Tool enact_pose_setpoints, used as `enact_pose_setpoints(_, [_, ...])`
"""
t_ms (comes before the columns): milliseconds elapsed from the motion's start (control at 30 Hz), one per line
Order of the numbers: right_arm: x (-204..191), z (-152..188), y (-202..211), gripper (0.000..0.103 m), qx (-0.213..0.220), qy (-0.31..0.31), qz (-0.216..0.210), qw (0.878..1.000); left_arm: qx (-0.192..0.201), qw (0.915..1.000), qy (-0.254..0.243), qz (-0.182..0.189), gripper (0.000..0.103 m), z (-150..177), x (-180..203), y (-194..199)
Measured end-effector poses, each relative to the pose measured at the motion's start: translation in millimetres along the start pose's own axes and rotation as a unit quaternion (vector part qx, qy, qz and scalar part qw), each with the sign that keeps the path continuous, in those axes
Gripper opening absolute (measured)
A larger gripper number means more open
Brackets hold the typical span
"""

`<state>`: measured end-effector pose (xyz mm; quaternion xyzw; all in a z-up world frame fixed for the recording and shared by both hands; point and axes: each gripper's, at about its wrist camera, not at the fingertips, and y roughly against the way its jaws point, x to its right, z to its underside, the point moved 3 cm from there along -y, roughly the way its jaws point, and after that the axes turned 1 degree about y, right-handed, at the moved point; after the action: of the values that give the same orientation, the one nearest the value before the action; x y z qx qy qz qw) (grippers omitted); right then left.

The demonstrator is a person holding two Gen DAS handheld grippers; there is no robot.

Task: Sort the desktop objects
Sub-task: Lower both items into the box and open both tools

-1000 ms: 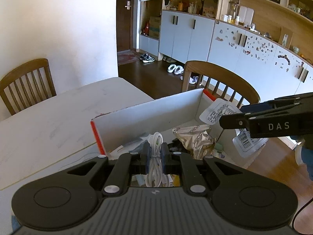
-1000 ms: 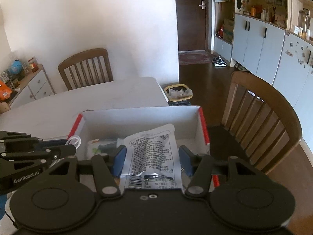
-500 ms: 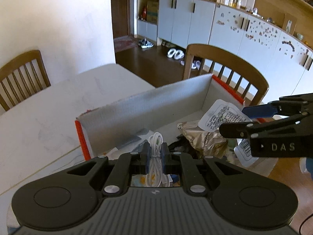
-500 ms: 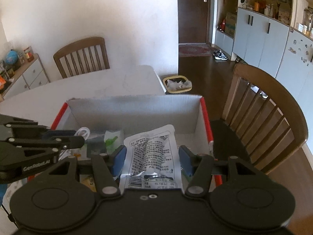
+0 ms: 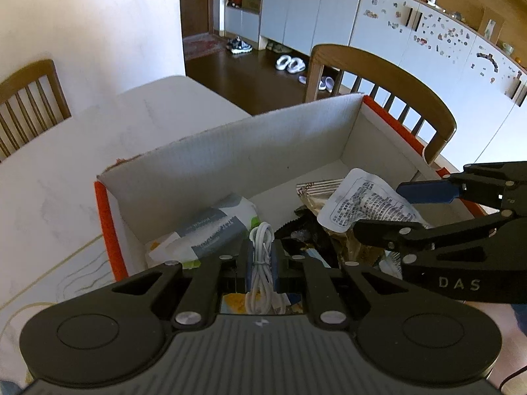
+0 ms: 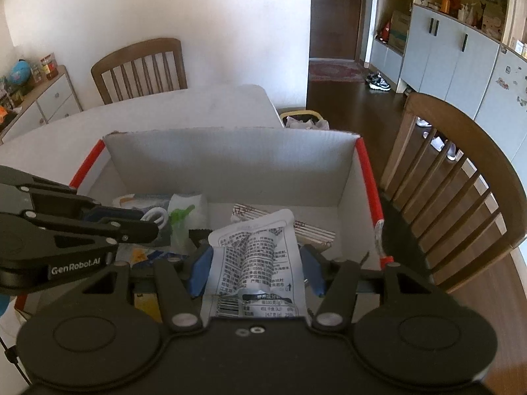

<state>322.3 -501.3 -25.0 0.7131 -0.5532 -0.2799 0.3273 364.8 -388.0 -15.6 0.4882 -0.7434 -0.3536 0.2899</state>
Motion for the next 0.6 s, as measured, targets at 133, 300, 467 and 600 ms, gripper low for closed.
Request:
enact_pose_setpoints(133, [0, 1, -3, 0.058, -0.004, 0.002, -0.002, 1.000, -0.015, 0.9999, 0.004, 0.005, 0.010, 1, -2, -7])
enact_pose_setpoints(300, [1, 3, -7, 0.058, -0.008, 0.006, -0.003, 1.000, -0.030, 0.9994, 0.013, 0.009, 0.010, 3, -7, -14])
enact_pose_setpoints(467, [1, 3, -10, 0.059, -0.013, 0.005, -0.003, 1.000, -0.042, 0.9988, 0.021, 0.013, 0.010, 1, -10, -18])
enact_pose_setpoints(600, [0, 4, -11, 0.060, -0.019, 0.007, -0.006, 1.000, -0.048, 0.9983, 0.029, 0.017, 0.010, 1, -13, -21])
